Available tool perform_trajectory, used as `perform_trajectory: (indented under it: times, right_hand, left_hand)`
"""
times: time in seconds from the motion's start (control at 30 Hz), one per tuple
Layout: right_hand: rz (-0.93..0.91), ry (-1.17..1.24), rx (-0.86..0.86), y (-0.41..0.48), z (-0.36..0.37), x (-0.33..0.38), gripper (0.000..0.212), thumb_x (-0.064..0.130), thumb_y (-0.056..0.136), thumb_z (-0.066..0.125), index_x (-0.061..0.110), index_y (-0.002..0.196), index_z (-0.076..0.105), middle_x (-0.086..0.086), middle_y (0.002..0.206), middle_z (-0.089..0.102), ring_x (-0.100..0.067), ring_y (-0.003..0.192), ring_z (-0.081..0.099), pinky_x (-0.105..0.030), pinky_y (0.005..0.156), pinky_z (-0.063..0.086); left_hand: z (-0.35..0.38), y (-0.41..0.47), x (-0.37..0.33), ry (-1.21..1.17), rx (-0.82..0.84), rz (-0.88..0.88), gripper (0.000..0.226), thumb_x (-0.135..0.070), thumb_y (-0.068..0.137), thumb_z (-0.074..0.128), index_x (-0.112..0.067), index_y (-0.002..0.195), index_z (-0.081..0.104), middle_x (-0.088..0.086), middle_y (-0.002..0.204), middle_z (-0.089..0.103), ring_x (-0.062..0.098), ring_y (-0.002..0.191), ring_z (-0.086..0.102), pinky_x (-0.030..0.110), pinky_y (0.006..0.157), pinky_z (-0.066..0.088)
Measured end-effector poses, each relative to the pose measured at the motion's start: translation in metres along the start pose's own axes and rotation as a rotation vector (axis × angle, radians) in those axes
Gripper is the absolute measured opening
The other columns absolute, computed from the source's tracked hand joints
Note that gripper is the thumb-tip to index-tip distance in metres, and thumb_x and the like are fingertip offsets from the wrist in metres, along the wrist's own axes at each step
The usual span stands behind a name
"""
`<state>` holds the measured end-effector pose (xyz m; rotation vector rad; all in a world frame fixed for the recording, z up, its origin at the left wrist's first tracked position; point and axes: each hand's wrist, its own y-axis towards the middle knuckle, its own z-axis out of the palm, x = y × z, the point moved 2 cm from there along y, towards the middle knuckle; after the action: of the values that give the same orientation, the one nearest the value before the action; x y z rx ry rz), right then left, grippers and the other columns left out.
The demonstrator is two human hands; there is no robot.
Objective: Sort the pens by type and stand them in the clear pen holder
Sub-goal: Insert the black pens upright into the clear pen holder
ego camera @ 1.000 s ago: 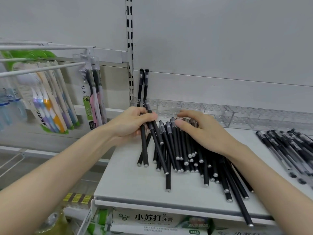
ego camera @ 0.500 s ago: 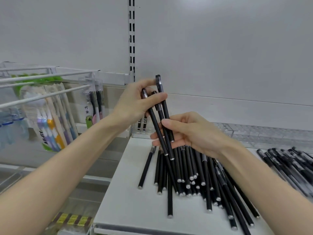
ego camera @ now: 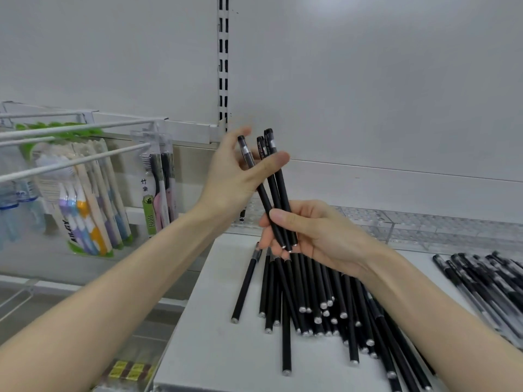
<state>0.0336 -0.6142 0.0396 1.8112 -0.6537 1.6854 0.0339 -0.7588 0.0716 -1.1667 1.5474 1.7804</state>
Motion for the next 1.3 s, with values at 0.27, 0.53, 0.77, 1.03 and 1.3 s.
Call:
perform_trajectory:
  times: [0.27,0.53,0.77,1.03,1.3]
  right_hand:
    - [0.071,-0.047,0.003,0.001,0.001,-0.006,0.039,0.030,0.084,0.056,-0.003,0.104,0.061,-0.018,0.094,0.071,-0.023,0.083,0.070,-0.028,0.074,0.057]
    - [-0.222,-0.232,-0.411,0.006,-0.025,0.033,0.041,0.043,0.077,0.062,0.017,0.108,0.067,0.003,0.094,0.068,-0.009,0.083,0.061,-0.026,0.077,0.049]
    - [-0.325,-0.271,-0.473,0.029,-0.019,0.035,0.011,0.016,0.090,0.062,0.016,0.083,0.070,0.005,0.076,0.070,-0.007,0.072,0.060,-0.024,0.068,0.047]
    - [-0.584,-0.385,-0.751,0.055,-0.036,0.053,0.006,0.010,0.091,0.061,0.014,0.089,0.066,-0.002,0.074,0.068,-0.013,0.068,0.066,-0.025,0.060,0.055]
    - [-0.616,-0.517,-0.784,0.092,-0.038,0.039,0.003,0.014,0.088,0.065,0.014,0.088,0.068,-0.005,0.075,0.068,-0.027,0.074,0.067,-0.045,0.072,0.056]
  left_hand:
    - [0.005,-0.016,0.015,-0.092,0.299,-0.144,0.032,-0.045,0.079,0.054,-0.017,0.074,0.068,0.003,0.086,0.068,0.006,0.077,0.060,0.027,0.083,0.046]
    - [-0.009,-0.011,0.006,0.032,0.439,-0.155,0.032,-0.029,0.098,0.043,-0.008,0.080,0.058,0.000,0.065,0.061,0.018,0.066,0.058,0.036,0.071,0.049]
    - [-0.012,-0.022,0.015,0.056,0.547,-0.249,0.037,-0.028,0.098,0.043,0.005,0.097,0.060,0.017,0.080,0.070,0.029,0.073,0.070,0.036,0.064,0.059]
    - [-0.041,-0.012,0.038,-0.058,0.126,-0.217,0.031,-0.033,0.099,0.041,-0.005,0.088,0.050,-0.001,0.046,0.036,0.012,0.037,0.033,0.024,0.040,0.038]
    - [-0.039,-0.016,0.048,-0.236,0.194,-0.329,0.018,-0.019,0.100,0.040,-0.004,0.097,0.049,0.000,0.058,0.038,0.012,0.045,0.035,0.023,0.041,0.039]
